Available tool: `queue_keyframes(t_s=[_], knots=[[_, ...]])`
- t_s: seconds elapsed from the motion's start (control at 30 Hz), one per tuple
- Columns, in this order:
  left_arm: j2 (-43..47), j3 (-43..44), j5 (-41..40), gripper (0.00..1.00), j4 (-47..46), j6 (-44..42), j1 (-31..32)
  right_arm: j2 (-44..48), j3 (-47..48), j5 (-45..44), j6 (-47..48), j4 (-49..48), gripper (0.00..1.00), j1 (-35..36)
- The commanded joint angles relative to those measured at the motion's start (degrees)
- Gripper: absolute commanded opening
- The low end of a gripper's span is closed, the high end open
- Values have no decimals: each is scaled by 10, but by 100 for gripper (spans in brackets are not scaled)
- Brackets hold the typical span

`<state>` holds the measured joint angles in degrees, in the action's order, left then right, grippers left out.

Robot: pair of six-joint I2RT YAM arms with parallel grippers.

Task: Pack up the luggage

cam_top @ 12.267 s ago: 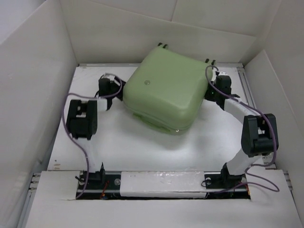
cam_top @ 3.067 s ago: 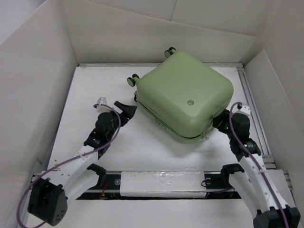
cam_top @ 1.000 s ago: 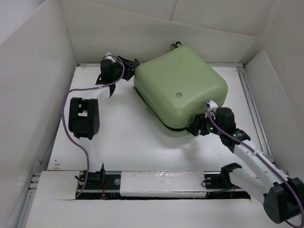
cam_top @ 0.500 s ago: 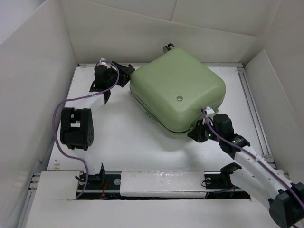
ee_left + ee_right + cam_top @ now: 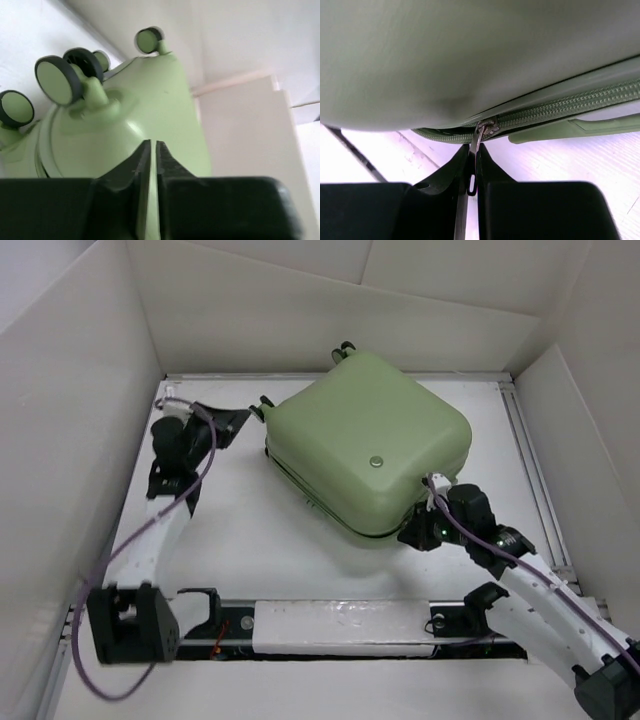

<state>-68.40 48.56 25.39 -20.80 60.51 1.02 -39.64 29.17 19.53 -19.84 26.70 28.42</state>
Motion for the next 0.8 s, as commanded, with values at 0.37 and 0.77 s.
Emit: queue_keyframes(t_s=[0.37, 0.77], knots=[[361, -194, 25, 0, 137, -149, 63, -313, 305, 56, 67, -158, 0, -64], [178, -171, -227, 2, 20, -165, 405, -112, 95, -20, 26, -162, 0, -165]])
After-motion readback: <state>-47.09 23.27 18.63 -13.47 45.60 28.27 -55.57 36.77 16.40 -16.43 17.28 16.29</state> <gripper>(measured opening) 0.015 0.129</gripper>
